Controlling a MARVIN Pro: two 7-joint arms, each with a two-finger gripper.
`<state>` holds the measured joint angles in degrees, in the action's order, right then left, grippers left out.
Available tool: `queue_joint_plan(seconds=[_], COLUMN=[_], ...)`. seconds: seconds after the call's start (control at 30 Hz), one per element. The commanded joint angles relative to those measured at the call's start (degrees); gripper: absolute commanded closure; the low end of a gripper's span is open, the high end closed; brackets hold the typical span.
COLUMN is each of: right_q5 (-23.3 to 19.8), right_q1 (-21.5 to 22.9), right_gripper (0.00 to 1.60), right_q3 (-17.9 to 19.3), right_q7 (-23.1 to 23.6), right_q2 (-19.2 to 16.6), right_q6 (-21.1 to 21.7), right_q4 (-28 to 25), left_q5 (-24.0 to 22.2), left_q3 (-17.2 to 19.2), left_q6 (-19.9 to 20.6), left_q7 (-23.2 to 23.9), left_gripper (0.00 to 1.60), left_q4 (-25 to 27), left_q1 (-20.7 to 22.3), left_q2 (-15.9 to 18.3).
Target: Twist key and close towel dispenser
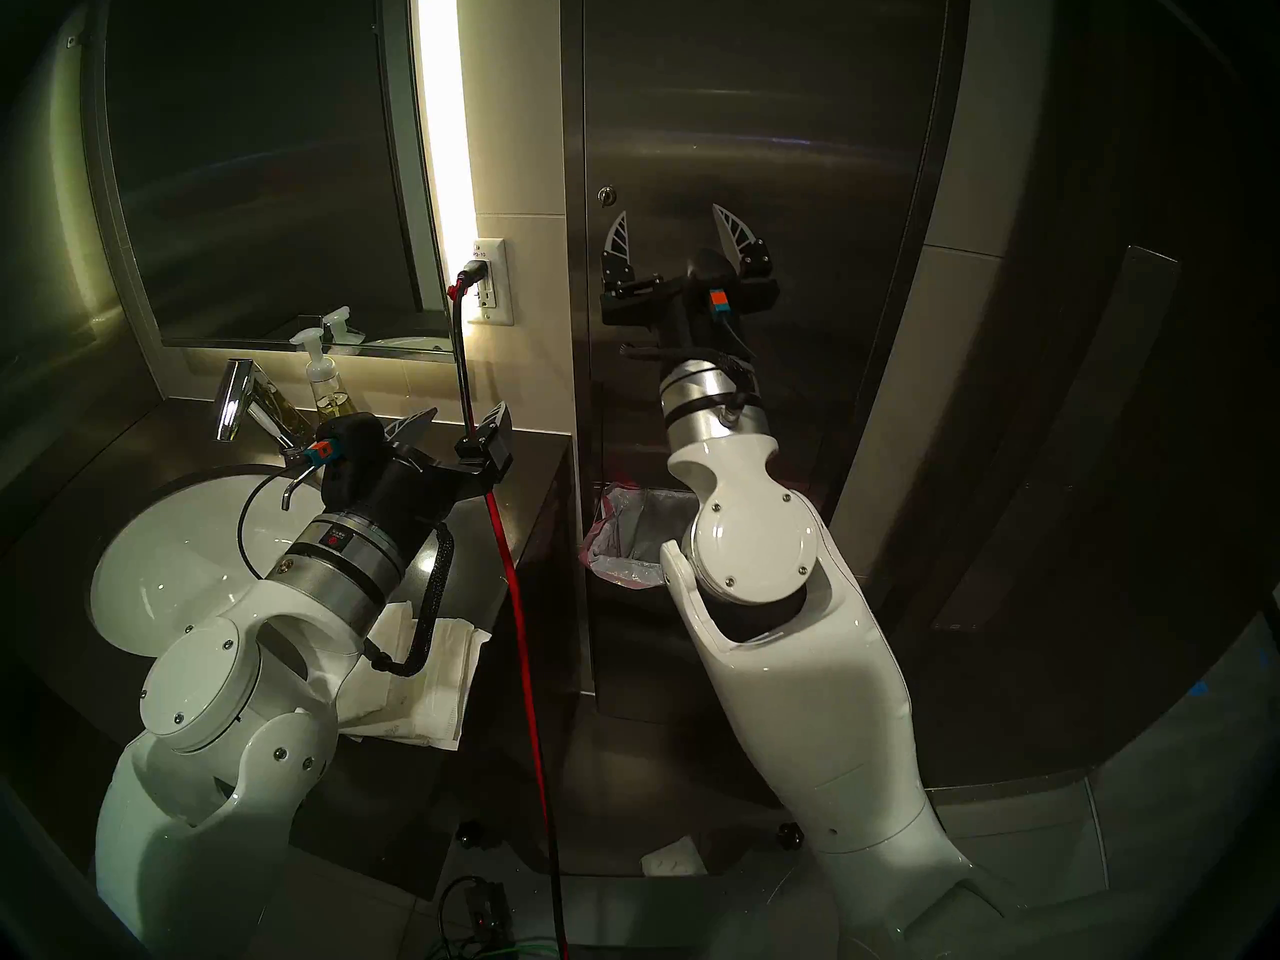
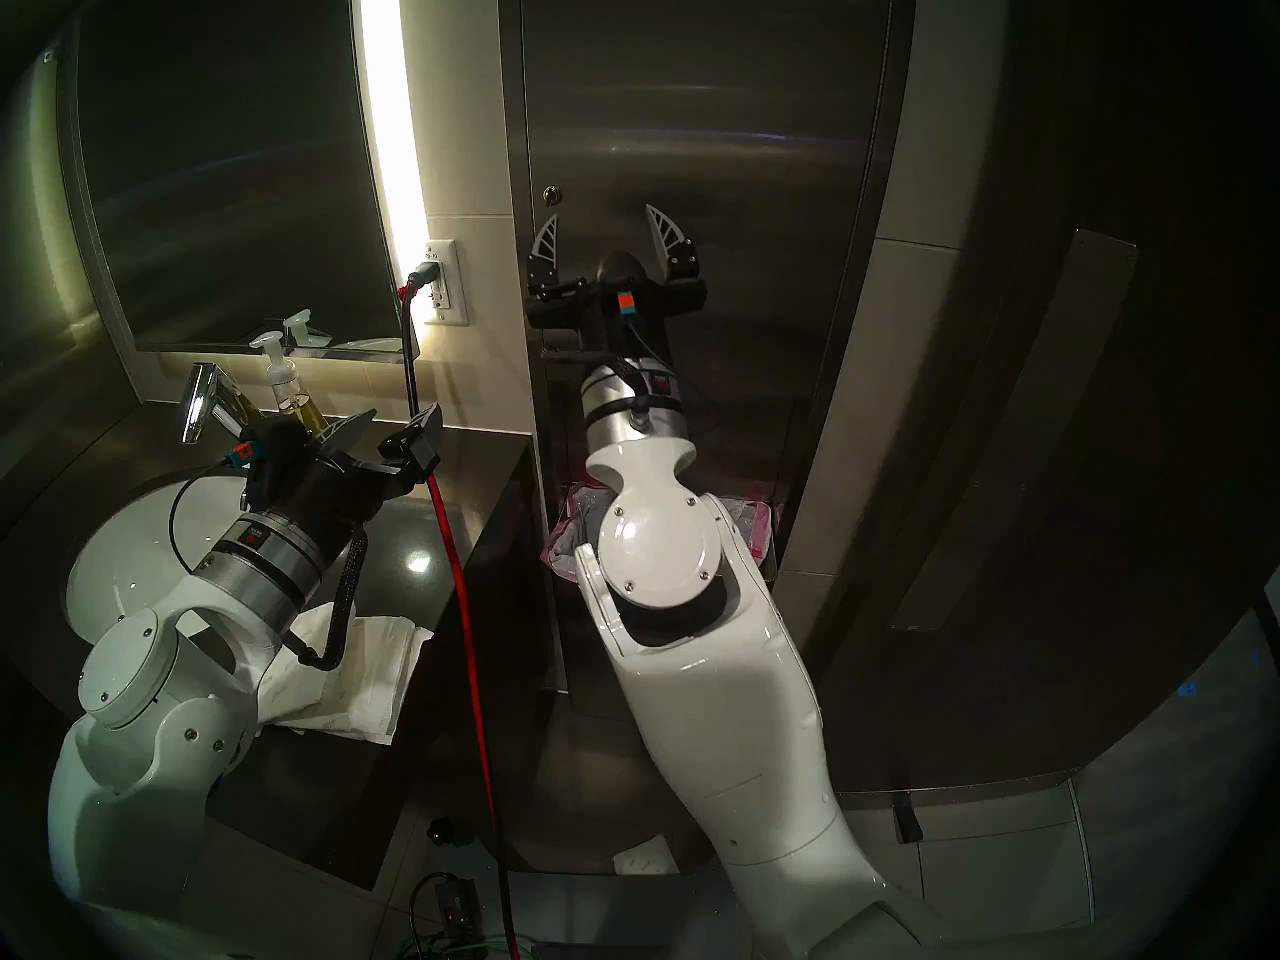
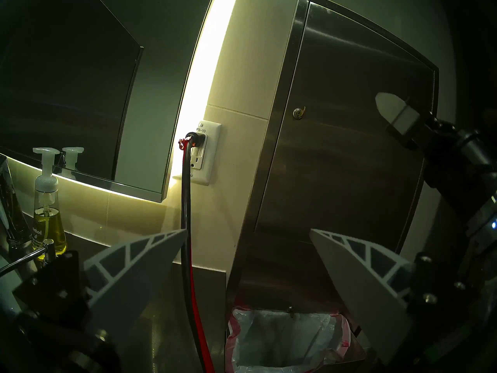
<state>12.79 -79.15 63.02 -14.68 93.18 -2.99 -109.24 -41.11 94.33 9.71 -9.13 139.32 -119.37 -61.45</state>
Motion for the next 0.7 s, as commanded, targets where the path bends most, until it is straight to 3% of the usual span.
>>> queue_joint_plan(seconds=[0.0, 0.2, 0.27, 0.53, 0.6, 0.67], right_q5=[0.21, 0.53, 0.71, 2.58, 2.75, 3.55], right_q1=[6.34, 12.04, 10.34, 17.17, 16.20, 18.88], right_gripper=[0.00, 0.00, 0.00, 0.00, 0.00, 0.00], right_q3=[-0.74, -1.26, -1.34, -0.41, -0.54, 0.00], right_q7=[-0.87, -3.11, -3.27, -6.45, -6.59, -7.99], right_q2=[2.85, 5.92, 5.12, 10.09, 9.53, 11.77], right_q6=[2.30, 5.21, 4.94, 7.50, 7.36, 7.98], right_q4=[1.19, 7.49, 6.65, 15.75, 15.34, 19.13], left_q5=[0.12, -0.09, -0.10, -0.22, -0.21, -0.20], left_q3=[0.30, 0.41, 0.42, 0.51, 0.52, 0.54], left_q6=[-0.36, -0.45, -0.46, -0.57, -0.58, -0.65], left_q7=[0.01, 0.03, 0.03, 0.06, 0.06, 0.07], left_gripper=[0.00, 0.00, 0.00, 0.00, 0.00, 0.00], left_q4=[0.68, 0.68, 0.68, 0.68, 0.68, 0.68], left_q1=[0.15, 0.12, 0.12, 0.07, 0.07, 0.04], left_q2=[-0.05, 0.12, 0.14, 0.29, 0.30, 0.33])
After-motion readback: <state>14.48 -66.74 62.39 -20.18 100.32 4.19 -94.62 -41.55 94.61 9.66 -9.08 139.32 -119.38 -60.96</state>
